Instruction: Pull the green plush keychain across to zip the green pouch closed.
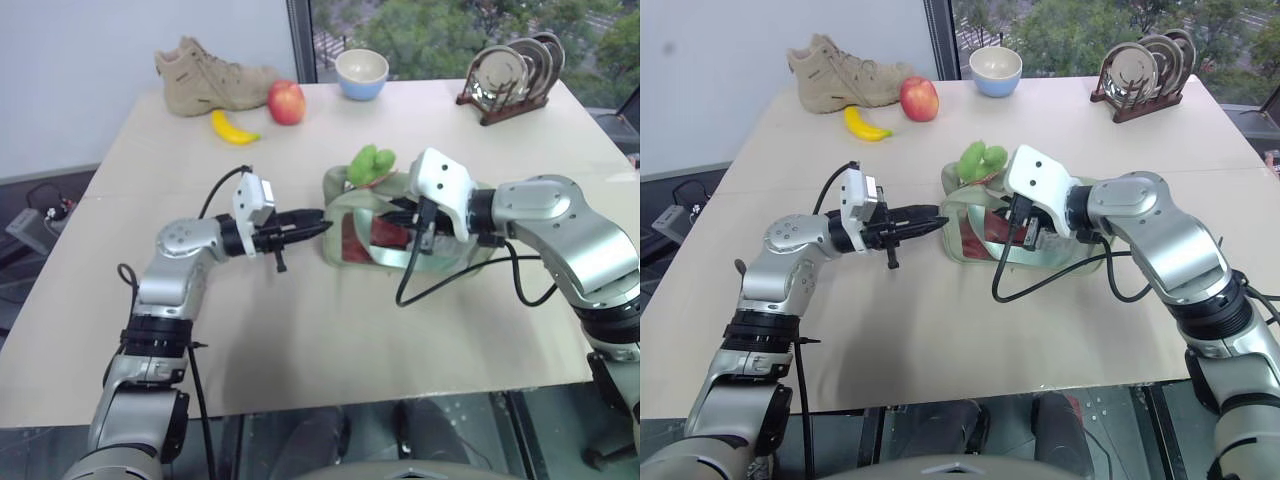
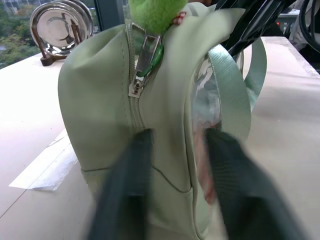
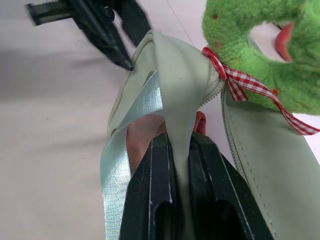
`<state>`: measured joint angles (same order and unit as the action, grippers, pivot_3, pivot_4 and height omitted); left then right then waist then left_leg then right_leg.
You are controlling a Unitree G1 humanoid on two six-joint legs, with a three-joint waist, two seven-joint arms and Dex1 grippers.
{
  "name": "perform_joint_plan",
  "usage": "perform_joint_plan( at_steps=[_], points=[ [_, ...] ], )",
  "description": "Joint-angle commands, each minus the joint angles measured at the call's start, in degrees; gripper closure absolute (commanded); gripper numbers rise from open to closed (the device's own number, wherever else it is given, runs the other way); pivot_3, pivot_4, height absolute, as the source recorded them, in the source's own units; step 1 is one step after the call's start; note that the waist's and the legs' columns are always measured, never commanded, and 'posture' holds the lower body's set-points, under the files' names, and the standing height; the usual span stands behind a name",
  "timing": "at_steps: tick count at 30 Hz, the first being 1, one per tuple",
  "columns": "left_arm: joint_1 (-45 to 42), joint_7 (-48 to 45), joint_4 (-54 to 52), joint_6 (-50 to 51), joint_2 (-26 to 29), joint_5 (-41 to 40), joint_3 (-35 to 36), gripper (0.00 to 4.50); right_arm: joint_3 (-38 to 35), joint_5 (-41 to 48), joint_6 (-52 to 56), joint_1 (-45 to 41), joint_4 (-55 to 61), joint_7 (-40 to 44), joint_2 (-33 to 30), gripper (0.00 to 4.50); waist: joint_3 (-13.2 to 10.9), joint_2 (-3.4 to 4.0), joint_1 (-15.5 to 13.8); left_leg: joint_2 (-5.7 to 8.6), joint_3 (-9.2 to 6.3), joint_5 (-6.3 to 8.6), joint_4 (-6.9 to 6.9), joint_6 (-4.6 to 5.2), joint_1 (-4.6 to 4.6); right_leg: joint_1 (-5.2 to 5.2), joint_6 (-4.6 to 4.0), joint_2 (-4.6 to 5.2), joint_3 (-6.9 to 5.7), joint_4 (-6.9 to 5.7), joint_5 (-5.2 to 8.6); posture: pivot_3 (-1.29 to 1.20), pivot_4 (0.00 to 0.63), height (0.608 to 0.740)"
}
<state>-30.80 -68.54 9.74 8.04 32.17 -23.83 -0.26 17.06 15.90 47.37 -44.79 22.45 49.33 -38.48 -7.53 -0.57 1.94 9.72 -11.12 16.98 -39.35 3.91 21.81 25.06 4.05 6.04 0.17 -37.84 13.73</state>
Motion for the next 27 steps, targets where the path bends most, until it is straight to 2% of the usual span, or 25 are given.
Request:
perform_joint_plan(
  at_steps=[1,6,9,11,15,17,20,21,22,26,27],
  points=[
    [-0.29,-0.64,0.1,-1.54,-0.27,-0.12,0.59,4.46,-0.83,-0.29,0.54,-0.23,1.52,-0.14,-0.68,4.5,0.0,0.0,-0.01,0.0,0.0,0.0,0.0,0.0,0.0,0.0,0.0,0.0,0.0,0.0,0.0,0.0,0.15,0.74],
    [-0.2,-0.97,1.25,-1.69,-0.55,-0.52,0.9,4.46,-0.92,-0.18,0.82,-0.16,1.78,-0.09,-0.74,4.5,0.01,-0.01,-0.01,0.0,0.0,0.0,0.0,0.0,0.0,0.0,0.0,0.0,0.0,0.0,0.0,0.0,0.15,0.74],
    [-0.38,-0.58,1.62,-1.06,-0.75,-0.84,1.22,3.32,-0.93,-0.18,0.92,-0.13,1.9,-0.14,-0.67,4.5,0.01,-0.01,-0.01,0.0,0.0,0.0,0.0,0.0,0.0,-0.01,0.0,0.0,0.0,0.0,0.0,0.0,0.15,0.74],
    [-0.81,-0.38,1.62,-0.97,-0.89,-0.71,1.13,2.8,-0.94,-0.17,0.92,-0.12,1.93,-0.16,-0.62,4.5,0.01,-0.01,-0.02,0.0,0.0,0.0,-0.01,0.0,0.0,0.0,0.0,0.0,-0.01,-0.01,0.0,0.0,0.15,0.74],
    [-1.6,-0.24,2.78,-2.33,-1.27,0.33,0.85,2.8,-0.94,-0.2,0.89,-0.09,1.94,-0.26,-0.55,4.5,0.01,-0.01,-0.02,0.0,0.0,0.0,-0.02,0.0,0.0,0.0,0.0,0.0,-0.01,-0.01,0.0,0.0,0.15,0.74],
    [-2.05,-1.8,6.75,-4.93,-1.23,0.95,1.11,2.8,-0.95,-0.2,0.92,-0.09,1.97,-0.29,-0.56,4.5,0.02,-0.01,-0.02,0.0,0.0,0.0,-0.02,0.0,0.0,-0.01,0.0,0.01,-0.01,-0.02,0.0,0.0,0.15,0.74],
    [-3.59,-4.7,15.05,-9.93,-1.47,1.51,1.87,3.73,-1.11,0.07,1.3,0.0,2.19,-0.22,-0.64,4.5,0.02,-0.01,-0.02,0.0,0.0,0.0,-0.03,0.0,0.0,0.0,0.0,0.0,-0.02,-0.02,0.0,0.0,0.15,0.74],
    [-3.96,-5.26,16.38,-10.84,-1.59,1.6,1.92,3.91,-1.2,0.27,1.5,0.06,2.29,-0.12,-0.69,4.5,0.02,-0.01,-0.04,0.0,0.0,0.0,-0.03,0.0,-0.01,0.0,0.0,0.01,-0.01,-0.02,0.0,0.0,0.15,0.74],
    [-4.25,-5.63,17.14,-11.42,-1.7,1.67,1.91,4.37,-1.27,0.51,1.65,0.01,2.34,0.07,-0.75,4.5,0.03,-0.02,-0.08,0.0,0.0,0.0,-0.04,0.0,0.0,0.0,0.0,0.01,-0.02,-0.02,0.0,0.0,0.15,0.74],
    [-4.95,-6.1,18.59,-12.96,-2.51,1.89,1.57,4.44,-2.58,2.69,3.23,-0.57,2.34,0.48,-0.19,4.5,0.05,-0.05,-0.02,0.01,0.0,0.0,-0.06,0.0,0.01,-0.01,0.0,0.02,-0.02,-0.02,0.0,0.0,0.15,0.74],
    [-5.02,-6.09,18.69,-13.13,-2.66,1.89,1.5,4.5,-2.7,2.87,3.32,-0.71,2.32,0.33,-0.11,3.62,0.05,-0.06,-0.02,0.01,0.0,0.0,-0.06,0.0,0.01,-0.01,0.0,0.02,-0.02,-0.02,0.0,0.0,0.15,0.74]
  ],
)
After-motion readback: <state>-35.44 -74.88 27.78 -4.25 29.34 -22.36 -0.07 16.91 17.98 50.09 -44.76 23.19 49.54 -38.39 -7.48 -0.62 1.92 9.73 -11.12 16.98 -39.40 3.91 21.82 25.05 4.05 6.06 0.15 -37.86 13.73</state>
